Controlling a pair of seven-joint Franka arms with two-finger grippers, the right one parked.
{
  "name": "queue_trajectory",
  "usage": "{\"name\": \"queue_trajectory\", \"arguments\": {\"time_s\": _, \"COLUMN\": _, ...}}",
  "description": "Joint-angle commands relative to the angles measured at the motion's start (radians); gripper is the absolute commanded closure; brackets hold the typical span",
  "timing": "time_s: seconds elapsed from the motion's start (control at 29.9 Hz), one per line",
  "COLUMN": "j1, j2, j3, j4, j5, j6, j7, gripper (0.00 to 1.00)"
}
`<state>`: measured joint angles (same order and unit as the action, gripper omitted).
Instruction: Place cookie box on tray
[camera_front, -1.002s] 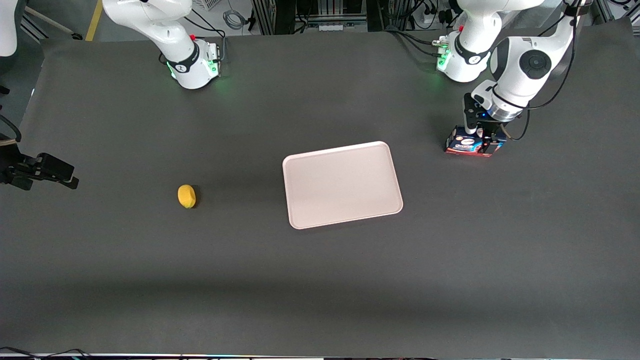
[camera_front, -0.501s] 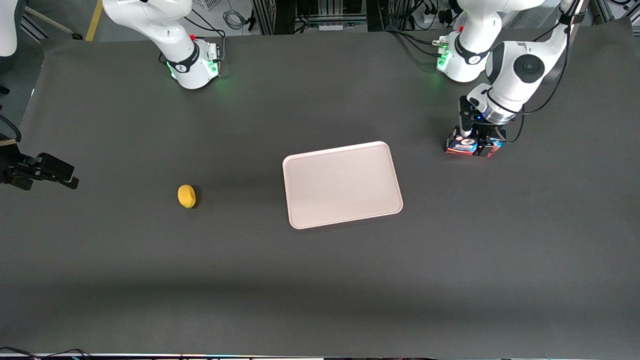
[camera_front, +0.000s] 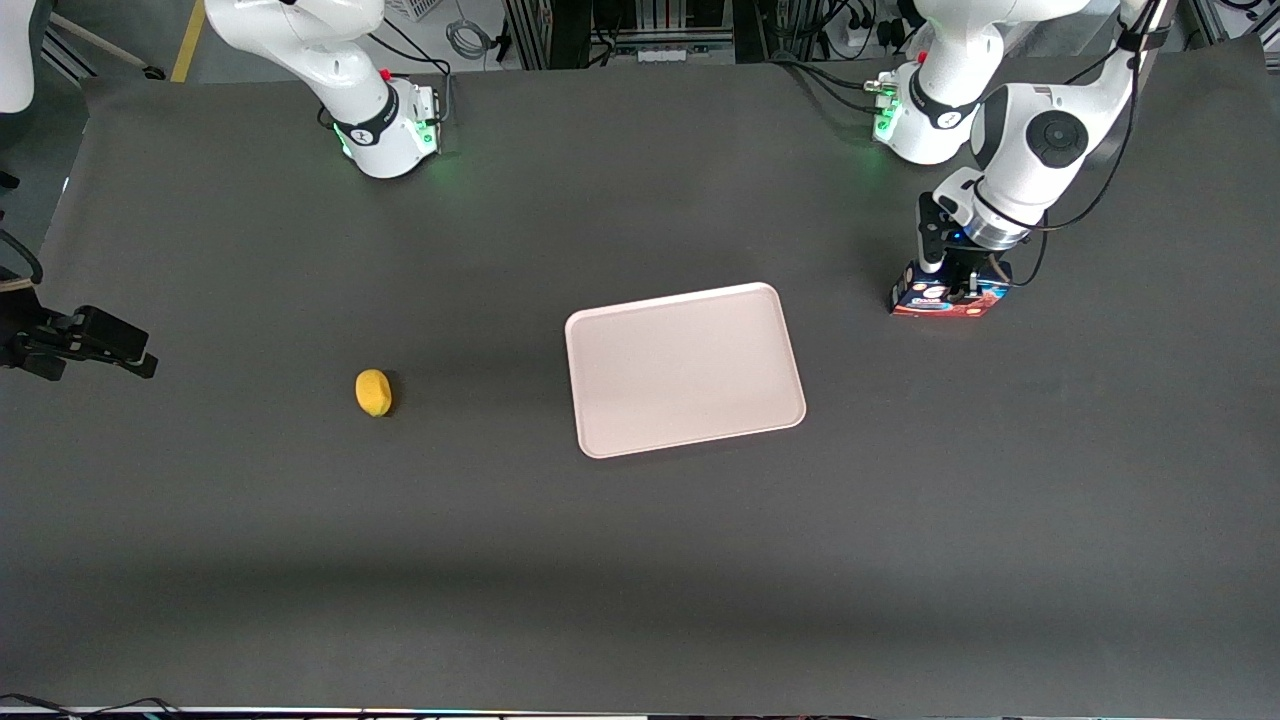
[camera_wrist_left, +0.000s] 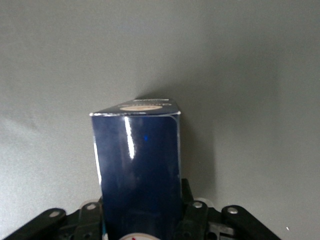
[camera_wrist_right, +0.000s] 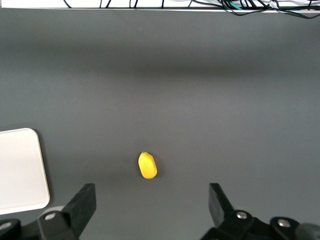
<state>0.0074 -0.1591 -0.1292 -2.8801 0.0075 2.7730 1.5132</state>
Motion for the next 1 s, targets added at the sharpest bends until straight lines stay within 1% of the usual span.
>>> {"name": "queue_trajectory", "arguments": {"time_s": 0.0, "j1": -0.006, "j2": -0.053, "j3": 0.005, "j4": -0.082, "j5": -0.018, "j6": 0.046, "j7": 0.015, "gripper": 0.62}}
{"name": "queue_trajectory", "arguments": {"time_s": 0.07, "j1": -0.004, "j2": -0.054, "j3": 0.005, "j4": -0.081, "j5": -0.018, "j6": 0.045, "j7": 0.015, "gripper": 0.65}}
{"name": "queue_trajectory", "arguments": {"time_s": 0.13, "j1": -0.001, "j2": -0.059, "j3": 0.005, "j4": -0.081, "j5": -0.018, "j6": 0.037, "j7": 0.015, "gripper": 0.65}}
{"name": "queue_trajectory", "arguments": {"time_s": 0.2, "j1": 0.0, "j2": -0.068, "j3": 0.005, "j4": -0.081, "j5": -0.018, "j6": 0.025, "j7": 0.015, "gripper": 0.71}}
{"name": "queue_trajectory", "arguments": {"time_s": 0.33, "j1": 0.016, "j2": -0.096, "j3": 0.005, "j4": -0.076, "j5": -0.02, "j6": -0.004, "j7": 0.013, "gripper": 0.73}}
{"name": "queue_trajectory", "arguments": {"time_s": 0.43, "j1": 0.016, "j2": -0.115, "j3": 0.006, "j4": -0.068, "j5": -0.023, "j6": -0.015, "j7": 0.01, "gripper": 0.78}}
{"name": "queue_trajectory", "arguments": {"time_s": 0.5, "j1": 0.017, "j2": -0.123, "j3": 0.006, "j4": -0.059, "j5": -0.044, "j6": -0.026, "j7": 0.008, "gripper": 0.81}}
{"name": "queue_trajectory", "arguments": {"time_s": 0.63, "j1": 0.014, "j2": -0.131, "j3": 0.006, "j4": -0.024, "j5": -0.119, "j6": -0.082, "j7": 0.008, "gripper": 0.81}}
{"name": "queue_trajectory", "arguments": {"time_s": 0.77, "j1": 0.013, "j2": -0.146, "j3": 0.006, "j4": 0.021, "j5": -0.17, "j6": -0.153, "j7": 0.002, "gripper": 0.81}}
{"name": "queue_trajectory", "arguments": {"time_s": 0.87, "j1": 0.011, "j2": -0.152, "j3": 0.005, "j4": 0.064, "j5": -0.19, "j6": -0.216, "j7": -0.034, "gripper": 0.81}}
{"name": "queue_trajectory", "arguments": {"time_s": 0.97, "j1": 0.002, "j2": -0.152, "j3": 0.002, "j4": 0.105, "j5": -0.192, "j6": -0.269, "j7": -0.12, "gripper": 0.81}}
